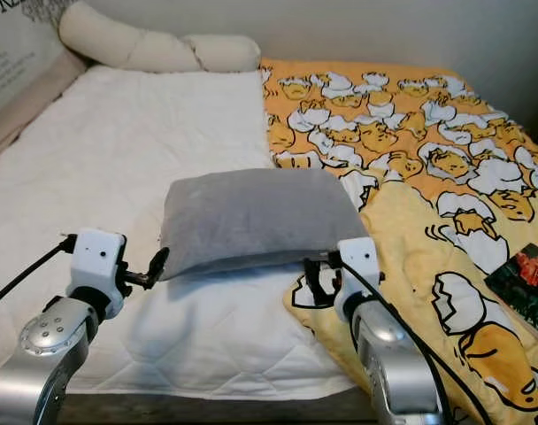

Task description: Clean up the room

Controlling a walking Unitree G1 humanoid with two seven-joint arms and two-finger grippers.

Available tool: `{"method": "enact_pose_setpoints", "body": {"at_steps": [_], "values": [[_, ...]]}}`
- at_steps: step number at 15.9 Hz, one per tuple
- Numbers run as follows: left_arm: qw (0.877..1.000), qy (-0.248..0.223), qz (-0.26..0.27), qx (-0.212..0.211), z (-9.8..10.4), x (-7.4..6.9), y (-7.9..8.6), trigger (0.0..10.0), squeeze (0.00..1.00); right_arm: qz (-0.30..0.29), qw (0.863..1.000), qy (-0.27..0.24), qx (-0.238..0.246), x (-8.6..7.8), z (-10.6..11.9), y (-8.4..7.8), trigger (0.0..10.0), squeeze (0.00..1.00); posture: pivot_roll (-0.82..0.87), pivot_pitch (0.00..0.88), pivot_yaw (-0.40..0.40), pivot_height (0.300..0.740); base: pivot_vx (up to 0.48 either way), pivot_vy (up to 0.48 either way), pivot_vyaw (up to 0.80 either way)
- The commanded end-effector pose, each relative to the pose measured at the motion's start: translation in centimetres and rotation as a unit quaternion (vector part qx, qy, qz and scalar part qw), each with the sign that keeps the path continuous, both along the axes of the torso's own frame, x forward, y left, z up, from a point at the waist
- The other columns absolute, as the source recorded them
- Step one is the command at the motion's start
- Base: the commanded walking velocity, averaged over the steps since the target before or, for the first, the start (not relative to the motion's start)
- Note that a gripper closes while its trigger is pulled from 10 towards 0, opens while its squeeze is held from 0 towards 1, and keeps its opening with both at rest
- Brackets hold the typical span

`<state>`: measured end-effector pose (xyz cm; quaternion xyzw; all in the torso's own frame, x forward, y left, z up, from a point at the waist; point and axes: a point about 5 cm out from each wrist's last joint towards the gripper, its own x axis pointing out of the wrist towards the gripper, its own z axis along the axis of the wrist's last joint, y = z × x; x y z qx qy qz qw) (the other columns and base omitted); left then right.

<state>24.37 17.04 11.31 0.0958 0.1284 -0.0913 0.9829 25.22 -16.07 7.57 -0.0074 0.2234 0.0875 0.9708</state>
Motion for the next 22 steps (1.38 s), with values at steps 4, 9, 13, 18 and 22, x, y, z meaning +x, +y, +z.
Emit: {"method": "enact_pose_setpoints", "body": {"at_steps": [4,9,13,18,22], "values": [[1.000,0.014,-0.012,0.023,-0.7,2.9,0.1,10.0,0.00,-0.033,0.999,-0.004,0.007,2.7,0.3,-0.7,10.0,1.00,-0.08,0.000,-0.050,0.740,0.000,0.000,0.00],[0.987,0.032,-0.153,-0.035,0.3,5.7,-3.2,10.0,0.00,-0.106,0.991,-0.064,-0.044,7.8,2.7,-4.3,10.0,1.00,-0.10,0.000,-0.031,0.740,0.000,0.000,0.00],[0.956,0.112,-0.263,-0.059,-1.6,7.7,-7.5,10.0,0.00,-0.152,0.984,-0.049,-0.081,11.0,2.9,-6.9,10.0,1.00,-0.12,0.000,-0.019,0.740,0.000,0.000,0.00],[0.965,0.173,-0.199,-0.003,-6.1,8.8,-8.0,10.0,0.00,-0.055,0.997,0.034,-0.036,10.6,-0.4,-3.7,10.0,0.00,-0.14,0.000,-0.009,0.740,0.000,0.000,0.00],[0.978,0.177,-0.113,0.000,-7.1,9.2,-6.3,10.0,0.00,0.037,0.995,0.072,0.065,9.6,-2.1,-0.4,10.0,0.00,-0.14,0.000,-0.014,0.740,0.000,0.000,0.00]]}}
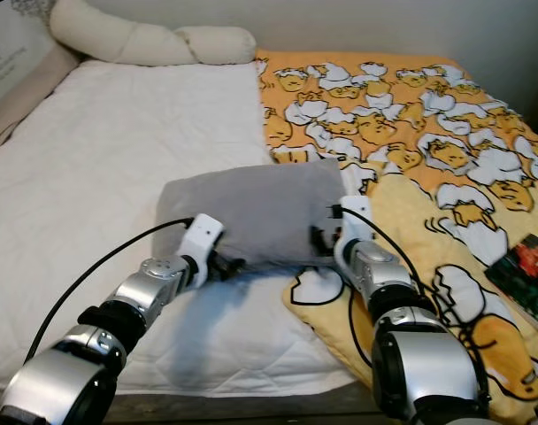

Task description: Clean up the room

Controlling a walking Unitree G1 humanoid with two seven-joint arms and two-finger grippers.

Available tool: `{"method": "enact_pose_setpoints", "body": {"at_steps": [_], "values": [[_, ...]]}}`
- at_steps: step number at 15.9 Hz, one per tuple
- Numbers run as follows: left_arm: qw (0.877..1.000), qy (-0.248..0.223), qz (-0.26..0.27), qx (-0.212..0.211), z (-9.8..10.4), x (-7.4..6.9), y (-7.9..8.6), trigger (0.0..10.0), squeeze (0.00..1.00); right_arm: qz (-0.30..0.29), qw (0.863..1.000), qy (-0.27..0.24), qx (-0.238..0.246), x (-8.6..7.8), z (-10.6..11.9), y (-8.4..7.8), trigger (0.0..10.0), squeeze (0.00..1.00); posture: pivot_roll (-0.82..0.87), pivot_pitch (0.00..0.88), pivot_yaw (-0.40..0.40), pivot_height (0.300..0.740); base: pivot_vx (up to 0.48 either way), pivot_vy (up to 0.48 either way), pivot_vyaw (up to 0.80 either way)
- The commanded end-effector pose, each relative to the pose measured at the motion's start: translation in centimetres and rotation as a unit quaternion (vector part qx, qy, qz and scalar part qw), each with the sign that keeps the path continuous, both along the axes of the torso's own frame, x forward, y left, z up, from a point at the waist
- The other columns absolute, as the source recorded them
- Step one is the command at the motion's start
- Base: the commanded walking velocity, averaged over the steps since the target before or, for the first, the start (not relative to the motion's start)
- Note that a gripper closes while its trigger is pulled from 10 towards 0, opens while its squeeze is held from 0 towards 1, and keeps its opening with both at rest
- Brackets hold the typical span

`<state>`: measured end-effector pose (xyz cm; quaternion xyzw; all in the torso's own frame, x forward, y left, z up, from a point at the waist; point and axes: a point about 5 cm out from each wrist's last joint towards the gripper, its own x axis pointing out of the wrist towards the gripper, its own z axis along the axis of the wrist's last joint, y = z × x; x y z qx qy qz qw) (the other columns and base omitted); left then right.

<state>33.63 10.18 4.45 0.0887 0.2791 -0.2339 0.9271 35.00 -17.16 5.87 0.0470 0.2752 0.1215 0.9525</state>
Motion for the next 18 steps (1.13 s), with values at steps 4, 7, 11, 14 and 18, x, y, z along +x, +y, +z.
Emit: {"method": "enact_pose_setpoints", "body": {"at_steps": [4,7,11,14,18], "values": [[0.996,-0.033,0.079,-0.003,1.4,1.6,3.0,10.0,0.00,0.114,0.986,0.003,0.119,-0.4,0.8,4.1,10.0,0.00,-0.15,0.000,-0.013,0.740,0.000,0.000,0.00],[0.995,-0.090,0.029,0.038,4.2,3.0,5.6,10.0,0.00,0.257,0.953,0.023,0.160,-3.7,2.4,6.4,10.0,0.00,-0.15,0.000,-0.022,0.740,0.000,0.000,0.00],[0.988,-0.134,-0.076,0.019,7.1,2.7,7.8,10.0,0.00,0.334,0.925,0.019,0.182,-7.6,4.2,6.5,10.0,0.00,-0.14,0.000,-0.018,0.740,0.000,0.000,0.00],[0.981,-0.163,-0.105,0.006,8.5,1.7,8.7,10.0,0.00,0.347,0.918,-0.021,0.191,-8.8,7.0,5.2,10.0,0.00,-0.13,0.000,-0.012,0.740,0.000,0.000,0.00],[0.991,-0.107,-0.078,0.030,6.2,-0.2,9.0,10.0,0.00,0.385,0.903,-0.080,0.173,-10.0,11.2,3.0,10.0,0.00,-0.13,0.000,-0.002,0.740,0.000,0.000,0.00]]}}
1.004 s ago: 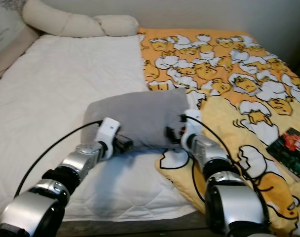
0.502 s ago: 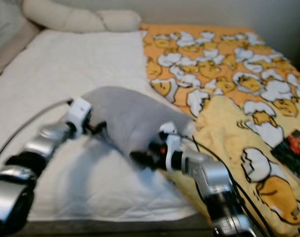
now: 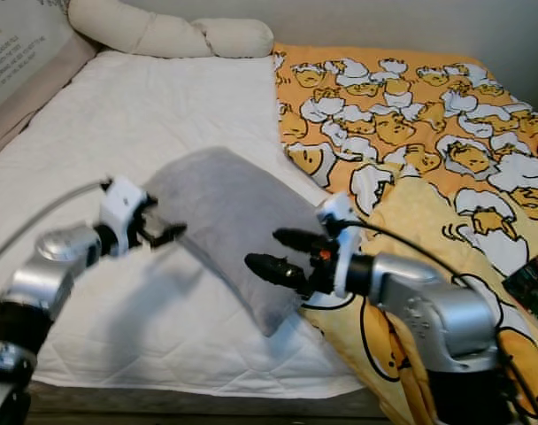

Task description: Clean up the room

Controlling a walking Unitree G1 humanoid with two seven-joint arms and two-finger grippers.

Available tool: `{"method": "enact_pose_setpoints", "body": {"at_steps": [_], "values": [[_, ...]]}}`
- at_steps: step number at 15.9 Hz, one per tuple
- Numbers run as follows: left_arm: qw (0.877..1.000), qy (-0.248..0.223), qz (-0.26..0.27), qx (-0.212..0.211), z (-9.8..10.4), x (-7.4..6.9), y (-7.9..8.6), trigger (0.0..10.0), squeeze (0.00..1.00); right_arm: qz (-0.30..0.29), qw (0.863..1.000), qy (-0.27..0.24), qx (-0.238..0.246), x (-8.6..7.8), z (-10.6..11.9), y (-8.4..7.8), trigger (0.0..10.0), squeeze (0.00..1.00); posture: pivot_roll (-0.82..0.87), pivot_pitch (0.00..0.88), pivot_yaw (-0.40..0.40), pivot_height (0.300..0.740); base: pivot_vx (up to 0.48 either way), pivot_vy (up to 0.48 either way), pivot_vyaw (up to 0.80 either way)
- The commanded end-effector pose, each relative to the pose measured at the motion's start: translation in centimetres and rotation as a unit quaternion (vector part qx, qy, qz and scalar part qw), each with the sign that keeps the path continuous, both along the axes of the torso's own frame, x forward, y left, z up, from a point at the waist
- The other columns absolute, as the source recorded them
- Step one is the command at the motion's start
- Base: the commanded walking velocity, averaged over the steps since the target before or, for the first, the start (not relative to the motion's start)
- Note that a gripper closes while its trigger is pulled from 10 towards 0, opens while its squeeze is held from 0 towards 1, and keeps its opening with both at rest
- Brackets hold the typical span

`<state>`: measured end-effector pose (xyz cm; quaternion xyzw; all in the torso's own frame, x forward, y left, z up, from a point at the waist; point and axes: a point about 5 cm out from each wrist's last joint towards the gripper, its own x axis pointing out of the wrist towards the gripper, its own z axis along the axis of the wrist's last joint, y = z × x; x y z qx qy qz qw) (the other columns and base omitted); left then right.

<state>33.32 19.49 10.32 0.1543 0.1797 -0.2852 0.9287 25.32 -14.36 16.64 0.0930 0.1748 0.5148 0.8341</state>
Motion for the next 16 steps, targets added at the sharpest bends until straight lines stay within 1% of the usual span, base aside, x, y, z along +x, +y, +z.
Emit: {"method": "enact_pose_setpoints", "body": {"at_steps": [1,2,3,4,5,6,7,8,9,10,11,12,13,14,15,16], "values": [[1.000,0.010,-0.003,0.010,-0.2,-0.3,-0.4,10.0,0.00,0.017,1.000,-0.015,-0.002,-0.5,0.7,0.0,10.0,0.00,-0.13,0.000,-0.001,0.740,0.000,0.000,0.00],[1.000,0.026,0.002,0.007,-0.6,-0.6,-0.6,10.0,0.00,-0.008,0.999,-0.035,-0.019,0.0,0.6,-0.4,10.0,0.00,-0.13,0.000,0.006,0.740,0.000,0.000,0.00],[0.999,0.044,0.010,-0.001,-1.1,-0.8,-0.9,10.0,0.00,-0.075,0.994,-0.055,-0.048,1.6,0.0,-1.1,10.0,0.00,-0.14,0.000,0.016,0.740,0.000,0.000,0.00],[0.997,0.063,0.046,0.003,-2.0,-0.9,-1.2,10.0,0.00,-0.148,0.983,-0.074,-0.078,3.7,-1.0,-1.6,10.0,0.00,-0.14,0.000,0.023,0.740,0.000,0.000,0.00],[0.995,0.075,0.067,0.009,-2.8,-0.9,-1.7,10.0,0.00,-0.213,0.971,-0.064,-0.086,5.5,-2.0,-2.0,10.0,0.00,-0.14,0.000,0.024,0.740,0.000,0.000,0.00],[0.994,0.083,0.073,0.014,-3.1,-0.9,-2.2,10.0,0.00,-0.279,0.954,-0.037,-0.102,6.9,-3.1,-2.6,10.0,0.00,-0.14,0.000,0.025,0.740,0.000,0.000,0.00],[0.993,0.091,0.077,0.015,-3.4,-0.9,-2.8,10.0,0.00,-0.329,0.935,-0.029,-0.128,8.1,-4.2,-3.4,10.0,0.00,-0.13,0.000,0.026,0.740,0.000,0.000,0.00],[0.991,0.110,0.079,0.011,-3.8,-0.9,-3.9,10.0,0.00,-0.374,0.915,-0.028,-0.151,9.4,-5.3,-4.1,10.0,0.00,-0.12,0.000,0.023,0.740,0.000,0.000,0.00],[0.988,0.134,0.075,0.015,-4.4,-1.0,-5.0,10.0,0.00,-0.415,0.893,-0.035,-0.170,10.6,-5.8,-4.6,10.0,0.00,-0.11,0.000,0.019,0.740,0.000,0.000,0.00],[0.986,0.144,0.076,0.019,-4.7,-1.1,-5.3,10.0,0.00,-0.430,0.884,-0.039,-0.179,11.0,-5.9,-4.8,10.0,0.00,-0.11,0.000,0.017,0.740,0.000,0.000,0.00],[0.985,0.155,0.072,0.028,-5.0,-1.2,-5.7,10.0,0.00,-0.452,0.869,-0.045,-0.198,11.3,-6.1,-5.2,10.0,0.00,-0.11,0.000,0.018,0.740,0.000,0.000,0.00],[0.982,0.182,0.053,0.030,-5.6,-1.6,-6.6,10.0,0.00,-0.478,0.842,-0.053,-0.244,11.5,-6.6,-5.9,10.0,0.00,-0.11,0.000,0.016,0.740,0.000,0.000,0.00],[0.981,0.188,0.044,0.035,-5.9,-1.7,-7.0,10.0,0.00,-0.482,0.832,-0.057,-0.268,11.4,-6.9,-6.1,10.0,0.00,-0.11,0.000,0.015,0.740,0.000,0.000,0.00],[0.980,0.190,0.045,0.036,-6.6,-1.8,-8.0,10.0,0.00,-0.464,0.829,-0.050,-0.307,10.9,-8.4,-6.0,10.0,0.00,-0.10,0.000,0.012,0.740,0.000,0.000,0.00],[0.980,0.192,0.051,0.030,-6.8,-1.8,-8.2,10.0,0.00,-0.453,0.833,-0.047,-0.314,10.7,-8.9,-5.8,10.0,0.00,-0.10,0.000,0.012,0.740,0.000,0.000,0.00],[0.980,0.187,0.065,0.031,-7.1,-1.7,-8.6,10.0,0.00,-0.414,0.850,-0.038,-0.323,10.0,-10.2,-5.0,10.0,0.00,-0.11,0.000,0.009,0.740,0.000,0.000,0.00]]}}
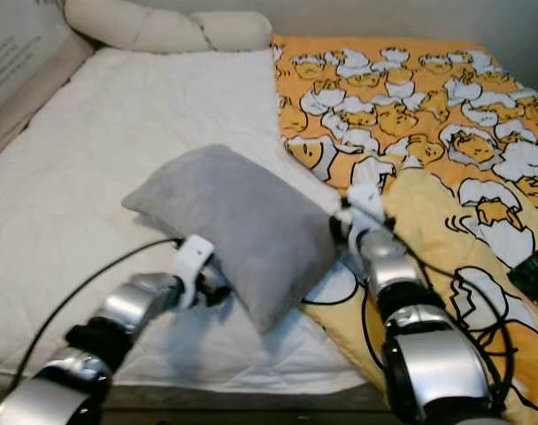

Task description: Clean up the room

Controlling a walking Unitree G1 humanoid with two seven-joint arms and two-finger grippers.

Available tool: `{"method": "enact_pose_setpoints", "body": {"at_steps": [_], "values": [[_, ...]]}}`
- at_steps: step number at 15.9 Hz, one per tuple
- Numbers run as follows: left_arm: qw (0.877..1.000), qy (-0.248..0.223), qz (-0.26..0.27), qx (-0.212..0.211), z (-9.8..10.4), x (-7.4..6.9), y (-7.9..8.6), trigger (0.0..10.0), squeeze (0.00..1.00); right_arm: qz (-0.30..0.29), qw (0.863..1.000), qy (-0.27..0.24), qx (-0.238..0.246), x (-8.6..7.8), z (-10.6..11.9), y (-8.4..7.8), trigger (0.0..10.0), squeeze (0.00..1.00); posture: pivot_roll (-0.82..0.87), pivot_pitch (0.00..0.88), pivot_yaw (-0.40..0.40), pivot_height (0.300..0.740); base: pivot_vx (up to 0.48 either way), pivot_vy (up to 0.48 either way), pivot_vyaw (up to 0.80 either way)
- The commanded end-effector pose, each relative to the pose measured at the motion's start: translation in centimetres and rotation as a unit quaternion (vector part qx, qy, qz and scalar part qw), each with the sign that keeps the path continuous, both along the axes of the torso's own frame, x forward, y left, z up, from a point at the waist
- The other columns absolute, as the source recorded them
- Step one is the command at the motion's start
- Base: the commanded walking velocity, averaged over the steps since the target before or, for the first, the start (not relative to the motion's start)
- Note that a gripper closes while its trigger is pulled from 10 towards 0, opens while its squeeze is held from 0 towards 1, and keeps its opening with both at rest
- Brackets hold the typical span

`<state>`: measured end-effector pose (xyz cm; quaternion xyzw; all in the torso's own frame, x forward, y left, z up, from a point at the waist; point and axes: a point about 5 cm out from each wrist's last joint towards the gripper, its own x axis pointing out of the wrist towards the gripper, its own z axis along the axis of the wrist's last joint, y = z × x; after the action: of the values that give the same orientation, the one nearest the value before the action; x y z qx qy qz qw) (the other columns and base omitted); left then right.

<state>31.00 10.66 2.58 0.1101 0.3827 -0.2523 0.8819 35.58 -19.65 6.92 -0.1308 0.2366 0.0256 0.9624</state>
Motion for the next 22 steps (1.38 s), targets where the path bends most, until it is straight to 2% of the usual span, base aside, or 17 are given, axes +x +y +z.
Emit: {"method": "enact_pose_setpoints", "body": {"at_steps": [1,2,4,5,7,8,10,12,14,15,16,17,18,19,20,21,22], "values": [[0.999,-0.028,0.018,0.021,0.6,0.9,0.5,10.0,0.00,0.053,0.998,0.025,0.033,-0.7,-1.2,1.3,10.0,0.00,-0.11,0.000,0.011,0.740,0.000,0.000,0.00],[0.999,-0.037,0.023,0.032,0.8,1.2,0.8,10.0,0.00,0.082,0.994,0.030,0.069,-0.9,-1.4,2.1,10.0,0.00,-0.12,0.000,0.013,0.740,0.000,0.000,0.00],[0.994,-0.076,0.019,0.079,1.9,2.1,2.8,10.0,0.00,0.177,0.968,0.029,0.175,-1.1,-1.0,3.9,10.0,0.00,-0.12,0.000,0.005,0.740,0.000,0.000,0.00],[0.992,-0.086,0.013,0.092,2.5,2.2,3.9,10.0,0.00,0.221,0.954,0.029,0.201,-1.5,-0.7,4.3,10.0,0.00,-0.12,0.000,0.003,0.740,0.000,0.000,0.00],[0.991,-0.090,0.002,0.102,2.8,2.1,4.6,10.0,0.00,0.253,0.943,0.027,0.213,-1.8,-0.5,4.5,10.0,0.00,-0.11,0.000,-0.002,0.740,0.000,0.000,0.00],[0.989,-0.090,-0.021,0.114,3.2,1.6,5.5,10.0,0.00,0.297,0.922,0.017,0.247,-2.4,0.3,4.9,10.0,0.00,-0.11,0.000,-0.009,0.740,0.000,0.000,0.00],[0.987,-0.091,-0.049,0.121,3.4,0.7,5.9,10.0,0.00,0.328,0.903,0.004,0.276,-3.6,1.2,5.0,10.0,0.00,-0.10,0.000,-0.016,0.740,0.000,0.000,0.00],[0.986,-0.091,-0.074,0.115,3.6,-0.3,5.6,10.0,0.00,0.339,0.899,0.001,0.277,-5.0,1.3,4.4,10.0,0.00,-0.10,0.000,-0.022,0.740,0.000,0.000,0.00],[0.988,-0.088,-0.094,0.082,4.2,-2.2,4.6,10.0,0.00,0.360,0.888,0.021,0.285,-8.2,1.7,3.2,10.0,0.00,-0.09,0.000,-0.035,0.740,0.000,0.000,0.00],[0.988,-0.087,-0.096,0.082,4.3,-2.5,4.6,10.0,0.00,0.363,0.886,0.025,0.288,-8.7,1.8,3.0,10.0,0.00,-0.09,0.000,-0.040,0.740,0.000,0.000,0.00],[0.988,-0.087,-0.102,0.080,4.5,-3.2,4.7,10.0,0.00,0.371,0.880,0.046,0.295,-10.5,2.1,2.2,10.0,0.00,-0.08,0.000,-0.045,0.740,0.000,0.000,0.00],[0.987,-0.090,-0.107,0.084,4.6,-3.4,5.0,10.0,0.00,0.369,0.881,0.056,0.290,-11.4,2.1,1.6,10.0,0.00,-0.08,0.000,-0.047,0.740,0.000,0.000,0.00],[0.984,-0.104,-0.113,0.090,4.8,-3.5,5.4,10.0,0.00,0.340,0.901,0.052,0.263,-11.4,1.8,0.5,10.0,0.00,-0.08,0.000,-0.046,0.740,0.000,0.000,0.00],[0.983,-0.112,-0.112,0.092,4.8,-3.5,5.8,10.0,0.00,0.312,0.914,0.047,0.253,-11.1,1.6,-0.1,10.0,0.00,-0.09,0.000,-0.045,0.740,0.000,0.000,0.00],[0.981,-0.125,-0.108,0.098,4.9,-3.5,6.2,10.0,0.11,0.288,0.924,0.047,0.247,-10.9,1.5,-0.7,10.0,0.00,-0.09,0.000,-0.042,0.740,0.000,0.000,0.00],[0.989,-0.104,-0.078,0.074,4.7,-3.6,7.0,10.0,1.00,0.254,0.935,0.048,0.243,-10.8,1.2,-1.5,10.0,0.00,-0.09,0.000,-0.040,0.740,0.000,0.000,0.00],[0.991,-0.100,-0.061,0.068,4.8,-3.7,7.6,10.0,1.00,0.240,0.938,0.049,0.246,-10.9,1.3,-1.8,10.0,0.67,-0.09,0.000,-0.039,0.740,0.000,0.000,0.00]]}}
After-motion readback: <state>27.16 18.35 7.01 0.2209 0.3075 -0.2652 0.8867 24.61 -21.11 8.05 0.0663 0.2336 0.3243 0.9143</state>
